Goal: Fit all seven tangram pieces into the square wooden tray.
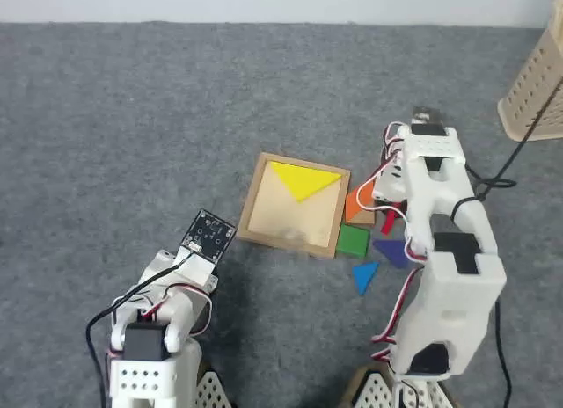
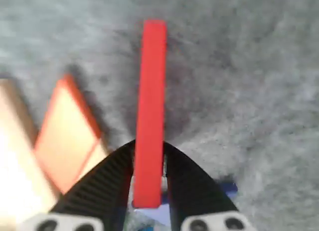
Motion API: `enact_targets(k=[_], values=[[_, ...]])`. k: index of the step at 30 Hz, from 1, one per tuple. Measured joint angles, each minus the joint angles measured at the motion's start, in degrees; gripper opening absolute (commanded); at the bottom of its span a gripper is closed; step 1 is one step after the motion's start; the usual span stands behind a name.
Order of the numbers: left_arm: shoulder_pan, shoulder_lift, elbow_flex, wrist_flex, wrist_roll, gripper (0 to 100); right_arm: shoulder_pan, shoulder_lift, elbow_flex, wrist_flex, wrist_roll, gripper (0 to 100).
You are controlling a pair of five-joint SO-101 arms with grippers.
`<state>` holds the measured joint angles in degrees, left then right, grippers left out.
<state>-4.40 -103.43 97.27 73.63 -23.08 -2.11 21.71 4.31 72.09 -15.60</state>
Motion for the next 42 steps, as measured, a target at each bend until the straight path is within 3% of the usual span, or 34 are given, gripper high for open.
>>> enact_targets(k=[4,10,16,19,23,30,37,42], values=[[0.0,0.0,0.0,0.0,0.0,12,-1.7,-8.4,4.7,0.0,2.3,0.6],[0.0,0.0,0.0,0.0,0.0,12,-12.7,-19.4,9.8,-3.1,2.6,0.6],[0.0,0.0,0.0,0.0,0.0,12,-28.1,-16.1,8.8,-10.7,-1.6,0.6],[0.0,0.0,0.0,0.0,0.0,12,-32.4,-9.7,4.1,-11.4,-7.6,0.6],[0.0,0.0,0.0,0.0,0.0,12,-33.8,-1.5,-3.0,-11.6,-16.3,0.6],[0.0,0.0,0.0,0.0,0.0,12,-33.7,6.0,-10.1,-11.7,-18.5,1.0],[0.0,0.0,0.0,0.0,0.0,12,-33.7,6.7,-10.6,-10.5,-18.5,21.4],[0.0,0.0,0.0,0.0,0.0,12,-33.9,6.7,-11.3,-7.7,-18.6,22.0]])
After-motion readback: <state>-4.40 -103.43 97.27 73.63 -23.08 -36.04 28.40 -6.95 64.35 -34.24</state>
